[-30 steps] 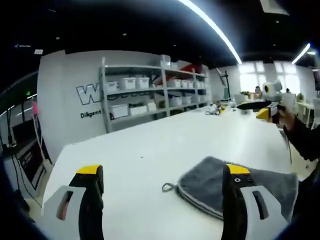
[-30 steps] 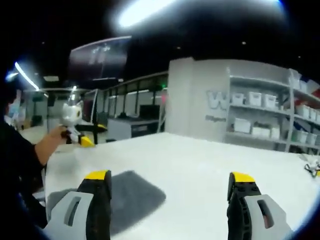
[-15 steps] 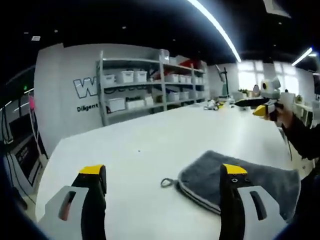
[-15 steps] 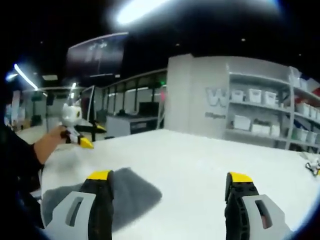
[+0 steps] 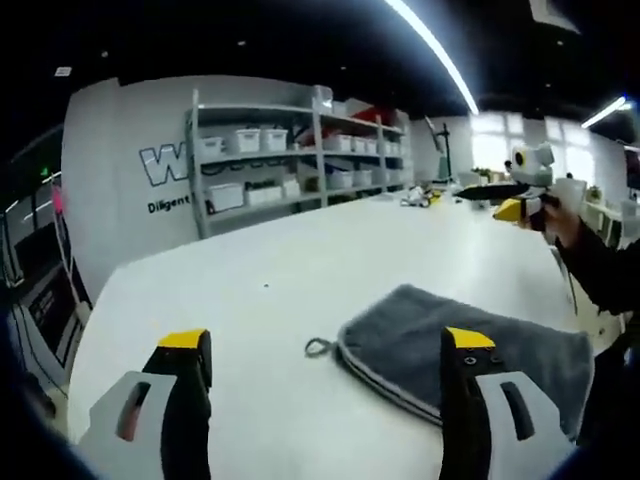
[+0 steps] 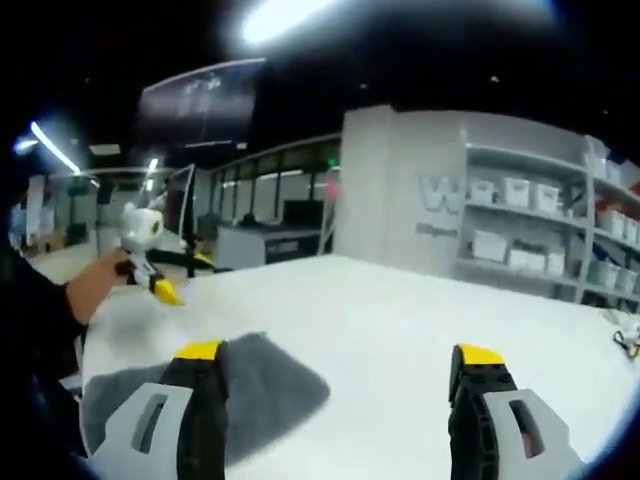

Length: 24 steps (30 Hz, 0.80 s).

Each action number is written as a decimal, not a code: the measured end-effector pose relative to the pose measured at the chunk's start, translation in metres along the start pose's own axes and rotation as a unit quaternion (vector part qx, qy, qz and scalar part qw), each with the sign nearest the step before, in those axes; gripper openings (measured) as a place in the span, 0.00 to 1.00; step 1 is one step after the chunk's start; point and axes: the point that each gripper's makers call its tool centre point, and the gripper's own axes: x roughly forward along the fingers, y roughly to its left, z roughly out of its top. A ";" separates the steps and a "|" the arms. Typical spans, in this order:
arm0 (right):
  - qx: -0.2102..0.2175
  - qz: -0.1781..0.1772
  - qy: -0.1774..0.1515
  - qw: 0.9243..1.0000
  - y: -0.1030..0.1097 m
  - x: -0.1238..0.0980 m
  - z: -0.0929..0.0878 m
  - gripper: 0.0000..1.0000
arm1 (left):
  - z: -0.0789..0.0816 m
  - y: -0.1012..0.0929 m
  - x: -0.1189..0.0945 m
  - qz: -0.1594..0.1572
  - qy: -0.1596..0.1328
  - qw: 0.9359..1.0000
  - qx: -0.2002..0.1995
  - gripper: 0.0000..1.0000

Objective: Open the folded towel by lifting each exposed corner and separating the folded layers until the towel lies flat within the target outline without major curled edges

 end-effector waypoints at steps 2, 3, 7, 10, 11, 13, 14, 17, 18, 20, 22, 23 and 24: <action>-0.008 0.002 -0.002 1.000 -0.001 0.002 0.004 0.90 | -0.007 -0.006 -0.009 0.019 -0.001 0.999 -0.035 0.99; -0.013 0.004 -0.003 1.000 -0.001 0.003 0.006 0.90 | -0.009 -0.012 -0.015 0.022 -0.009 0.998 -0.064 1.00; -0.029 0.011 0.002 1.000 0.000 0.008 0.014 0.91 | -0.015 -0.033 -0.035 0.009 -0.032 0.992 -0.124 1.00; -0.045 0.021 0.005 0.999 0.004 0.012 0.022 0.92 | -0.015 -0.043 -0.049 0.006 -0.048 0.986 -0.160 1.00; -0.051 0.025 0.005 0.998 0.006 0.013 0.025 0.92 | -0.010 -0.044 -0.055 0.001 -0.064 0.981 -0.182 1.00; -0.066 0.031 0.006 0.997 0.008 0.016 0.030 0.92 | -0.002 -0.049 -0.066 -0.004 -0.082 0.978 -0.191 1.00; -0.070 0.033 0.006 0.997 0.008 0.017 0.032 0.92 | -0.001 -0.054 -0.070 -0.006 -0.084 0.978 -0.189 1.00; -0.100 0.056 0.005 0.993 0.013 0.019 0.039 0.90 | 0.000 -0.062 -0.079 -0.011 -0.091 0.975 -0.204 1.00; -0.104 0.061 0.007 0.993 0.012 0.020 0.041 0.90 | -0.002 -0.064 -0.081 -0.011 -0.092 0.971 -0.218 1.00; -0.113 0.061 0.010 0.992 0.009 0.022 0.047 0.93 | -0.008 -0.069 -0.083 -0.010 -0.093 0.963 -0.252 1.00; -0.123 0.065 0.013 0.990 0.008 0.024 0.053 0.95 | -0.014 -0.078 -0.086 -0.013 -0.091 0.955 -0.281 1.00; -0.126 0.076 0.014 0.989 0.010 0.024 0.056 0.96 | -0.015 -0.081 -0.087 -0.014 -0.093 0.951 -0.296 1.00; -0.122 0.093 0.017 0.988 0.015 0.026 0.057 0.96 | -0.015 -0.083 -0.088 -0.014 -0.097 0.948 -0.304 1.00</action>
